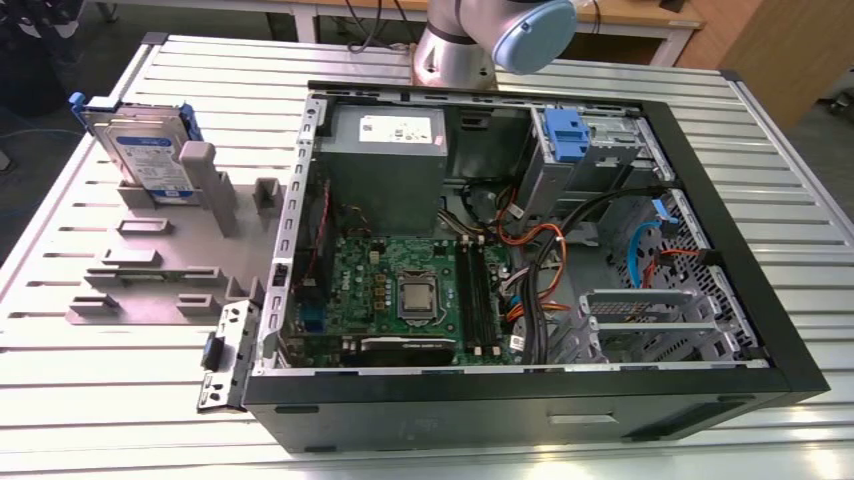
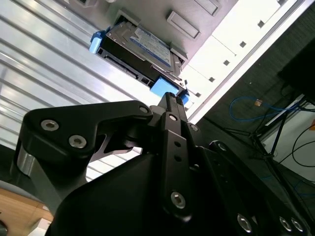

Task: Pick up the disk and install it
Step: 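Pick up the disk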

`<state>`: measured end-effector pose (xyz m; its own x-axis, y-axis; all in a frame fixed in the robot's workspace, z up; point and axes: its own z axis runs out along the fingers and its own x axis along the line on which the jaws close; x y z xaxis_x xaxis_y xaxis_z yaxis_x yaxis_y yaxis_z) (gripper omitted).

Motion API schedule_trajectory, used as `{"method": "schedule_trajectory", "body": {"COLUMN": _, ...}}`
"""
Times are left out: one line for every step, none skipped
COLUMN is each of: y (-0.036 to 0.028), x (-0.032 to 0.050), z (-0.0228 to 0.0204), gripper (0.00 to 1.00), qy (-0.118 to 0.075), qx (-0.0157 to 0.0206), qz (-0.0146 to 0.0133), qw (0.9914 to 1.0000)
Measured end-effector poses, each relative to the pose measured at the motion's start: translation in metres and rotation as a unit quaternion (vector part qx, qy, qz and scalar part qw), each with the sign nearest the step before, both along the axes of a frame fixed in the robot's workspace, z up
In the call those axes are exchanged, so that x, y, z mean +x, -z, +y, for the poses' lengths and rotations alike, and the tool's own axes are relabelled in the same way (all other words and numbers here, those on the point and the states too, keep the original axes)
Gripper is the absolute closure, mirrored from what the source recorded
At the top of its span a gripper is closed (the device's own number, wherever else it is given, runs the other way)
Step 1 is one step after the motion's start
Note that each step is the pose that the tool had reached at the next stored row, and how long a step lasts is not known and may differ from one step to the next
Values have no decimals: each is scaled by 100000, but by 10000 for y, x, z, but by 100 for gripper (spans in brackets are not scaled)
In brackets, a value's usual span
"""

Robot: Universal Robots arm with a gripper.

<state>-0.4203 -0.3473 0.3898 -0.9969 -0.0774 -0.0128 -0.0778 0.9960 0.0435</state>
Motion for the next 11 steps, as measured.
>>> {"method": "schedule_trajectory", "body": {"y": 0, "x": 0, "z": 0, "gripper": 89, "qy": -62, "qx": 0, "qz": -1, "qw": 100000}}
{"method": "schedule_trajectory", "body": {"y": 0, "x": 0, "z": 0, "gripper": 89, "qy": -123, "qx": -2, "qz": 0, "qw": 100000}}
{"method": "schedule_trajectory", "body": {"y": 0, "x": 0, "z": 0, "gripper": 89, "qy": -194, "qx": 1, "qz": -2, "qw": 100000}}
{"method": "schedule_trajectory", "body": {"y": 0, "x": 0, "z": 0, "gripper": 89, "qy": -270, "qx": -1, "qz": -2, "qw": 100000}}
{"method": "schedule_trajectory", "body": {"y": 0, "x": 0, "z": 0, "gripper": 89, "qy": -348, "qx": 0, "qz": -2, "qw": 99999}}
{"method": "schedule_trajectory", "body": {"y": 0, "x": 0, "z": 0, "gripper": 89, "qy": -425, "qx": -1, "qz": -1, "qw": 99999}}
{"method": "schedule_trajectory", "body": {"y": 0, "x": 0, "z": 0, "gripper": 89, "qy": -511, "qx": 0, "qz": -2, "qw": 99999}}
{"method": "schedule_trajectory", "body": {"y": 0, "x": 0, "z": 0, "gripper": 89, "qy": -584, "qx": -1, "qz": -1, "qw": 99998}}
{"method": "schedule_trajectory", "body": {"y": 0, "x": 0, "z": 0, "gripper": 89, "qy": -663, "qx": -1, "qz": 1, "qw": 99998}}
{"method": "schedule_trajectory", "body": {"y": 0, "x": 0, "z": 0, "gripper": 89, "qy": -741, "qx": -1, "qz": 0, "qw": 99997}}
{"method": "schedule_trajectory", "body": {"y": 0, "x": 0, "z": 0, "gripper": 89, "qy": -817, "qx": -2, "qz": -2, "qw": 99997}}
